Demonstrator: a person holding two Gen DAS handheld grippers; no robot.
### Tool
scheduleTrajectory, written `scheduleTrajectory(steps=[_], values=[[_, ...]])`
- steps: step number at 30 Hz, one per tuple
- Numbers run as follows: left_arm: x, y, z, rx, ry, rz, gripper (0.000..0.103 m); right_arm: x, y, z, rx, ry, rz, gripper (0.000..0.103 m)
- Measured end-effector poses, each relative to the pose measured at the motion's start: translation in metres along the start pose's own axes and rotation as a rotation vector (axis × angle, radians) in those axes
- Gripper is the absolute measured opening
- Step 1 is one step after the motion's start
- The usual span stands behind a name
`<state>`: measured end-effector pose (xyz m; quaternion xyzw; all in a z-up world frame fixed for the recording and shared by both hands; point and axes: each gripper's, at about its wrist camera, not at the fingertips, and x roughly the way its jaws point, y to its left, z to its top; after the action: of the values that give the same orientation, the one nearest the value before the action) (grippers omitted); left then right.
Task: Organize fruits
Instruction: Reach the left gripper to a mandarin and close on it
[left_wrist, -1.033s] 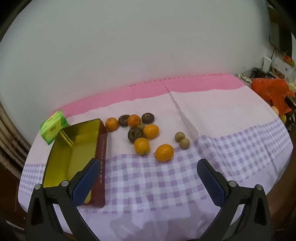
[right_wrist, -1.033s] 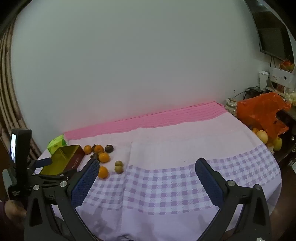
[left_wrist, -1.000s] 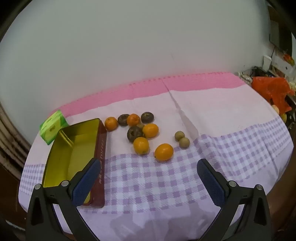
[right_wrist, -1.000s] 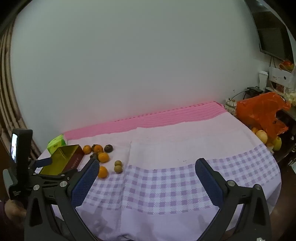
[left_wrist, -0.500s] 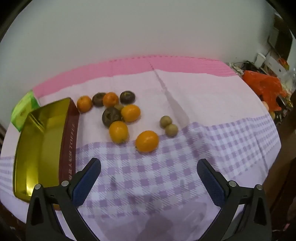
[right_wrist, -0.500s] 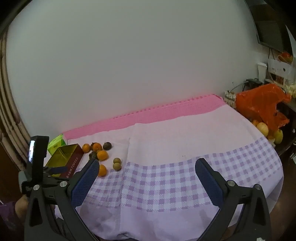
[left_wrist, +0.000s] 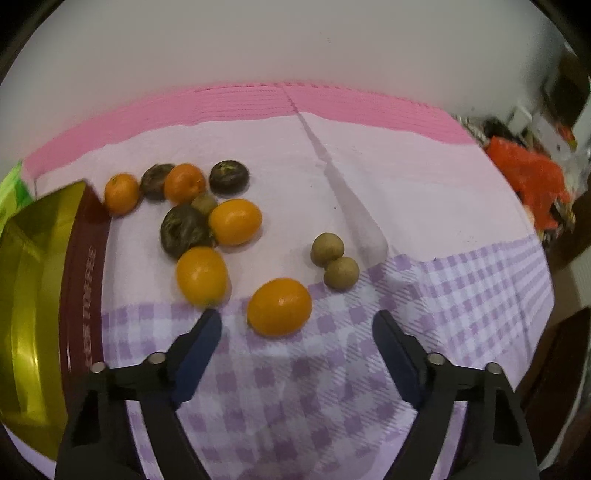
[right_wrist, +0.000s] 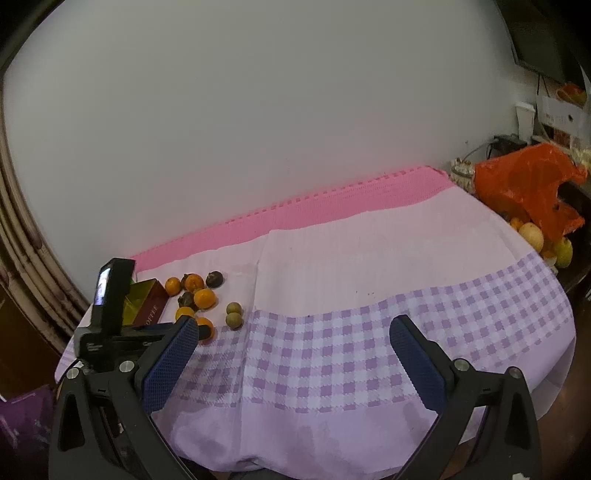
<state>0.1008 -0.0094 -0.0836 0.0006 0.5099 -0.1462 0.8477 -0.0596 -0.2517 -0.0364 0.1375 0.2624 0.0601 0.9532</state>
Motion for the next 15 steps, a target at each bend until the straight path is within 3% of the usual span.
scheduleTrajectory(steps=[5, 8, 10, 15], values=[[0.024, -0.008, 0.008, 0.101, 0.049, 0.037, 0.073, 0.003, -0.002, 0.001, 0.009, 0.018, 0.003, 0.103], [0.036, -0.005, 0.008, 0.127, 0.075, 0.001, 0.057, 0.006, -0.002, 0.0, 0.004, 0.031, 0.001, 0.103], [0.035, -0.007, 0.008, 0.161, 0.046, 0.017, 0.041, 0.008, -0.002, -0.001, 0.006, 0.039, -0.001, 0.103], [0.021, 0.004, 0.002, 0.079, 0.03, -0.059, 0.04, 0.012, -0.003, -0.002, 0.005, 0.055, -0.01, 0.103]])
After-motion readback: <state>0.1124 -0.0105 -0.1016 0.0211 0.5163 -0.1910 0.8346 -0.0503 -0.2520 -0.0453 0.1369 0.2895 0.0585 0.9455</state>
